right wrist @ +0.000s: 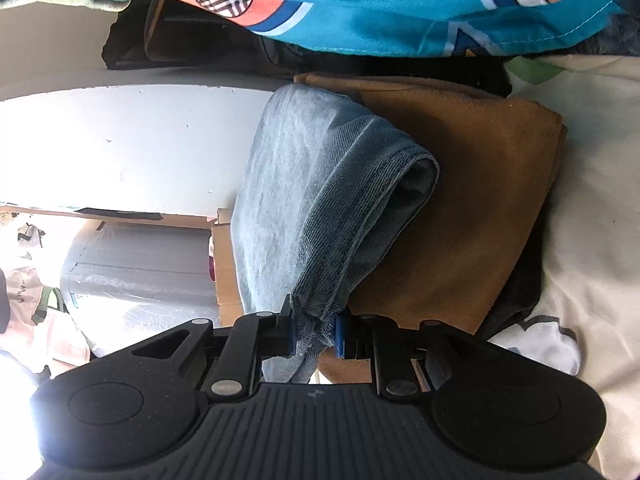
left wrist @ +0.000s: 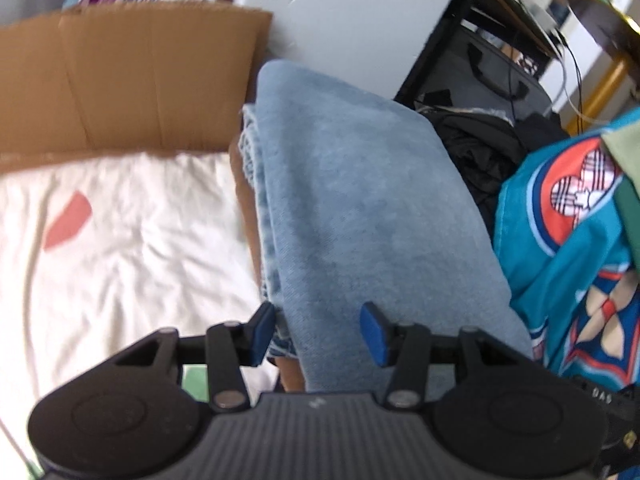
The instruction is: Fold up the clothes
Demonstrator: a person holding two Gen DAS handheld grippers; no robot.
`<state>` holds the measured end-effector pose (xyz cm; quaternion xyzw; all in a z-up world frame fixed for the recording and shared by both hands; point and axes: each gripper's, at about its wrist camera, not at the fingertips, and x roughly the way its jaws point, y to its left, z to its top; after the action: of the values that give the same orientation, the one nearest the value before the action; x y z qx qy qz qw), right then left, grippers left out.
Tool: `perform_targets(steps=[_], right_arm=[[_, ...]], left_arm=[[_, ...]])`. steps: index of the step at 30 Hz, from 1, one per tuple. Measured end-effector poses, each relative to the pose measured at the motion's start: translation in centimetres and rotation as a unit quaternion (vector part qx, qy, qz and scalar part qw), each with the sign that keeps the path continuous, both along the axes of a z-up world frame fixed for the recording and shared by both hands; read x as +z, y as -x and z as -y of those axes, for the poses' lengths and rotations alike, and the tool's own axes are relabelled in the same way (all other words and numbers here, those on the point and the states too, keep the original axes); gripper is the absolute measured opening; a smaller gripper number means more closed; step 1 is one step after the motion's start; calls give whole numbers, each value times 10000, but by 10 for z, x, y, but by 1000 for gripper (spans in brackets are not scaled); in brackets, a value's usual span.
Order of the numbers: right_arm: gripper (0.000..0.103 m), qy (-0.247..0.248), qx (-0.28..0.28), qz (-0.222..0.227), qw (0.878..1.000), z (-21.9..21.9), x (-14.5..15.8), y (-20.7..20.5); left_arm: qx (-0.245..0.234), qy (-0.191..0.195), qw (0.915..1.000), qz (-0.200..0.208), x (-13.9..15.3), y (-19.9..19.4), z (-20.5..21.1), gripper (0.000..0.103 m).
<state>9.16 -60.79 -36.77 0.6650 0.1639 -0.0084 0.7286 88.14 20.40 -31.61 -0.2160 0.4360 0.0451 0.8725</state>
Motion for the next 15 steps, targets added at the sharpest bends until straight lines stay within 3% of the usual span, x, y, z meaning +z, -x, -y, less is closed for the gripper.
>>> perform_targets(steps=[5, 9, 10, 11, 14, 15], right_arm=[[17, -14, 29, -104, 9999, -6, 0, 6], [23, 14, 82, -300, 9995, -13, 1, 15], [28, 1, 77, -401, 9992, -15, 2, 17], [40, -25, 83, -495, 9987, -18, 4, 19], [48, 167, 221, -713, 9971, -27, 18, 17], [56, 252, 266, -782, 9963, -30, 24, 16]], left_arm=[[68, 345, 9994, -27, -4, 7, -9, 48], [-23, 534, 9983, -235, -2, 14, -5, 34], [-81, 474, 9984, -294, 2, 15, -2, 34], [-139, 415, 9984, -354, 6, 17, 1, 34], [-107, 428, 9985, -312, 24, 25, 1, 33], [-76, 478, 9983, -328, 27, 28, 0, 36]])
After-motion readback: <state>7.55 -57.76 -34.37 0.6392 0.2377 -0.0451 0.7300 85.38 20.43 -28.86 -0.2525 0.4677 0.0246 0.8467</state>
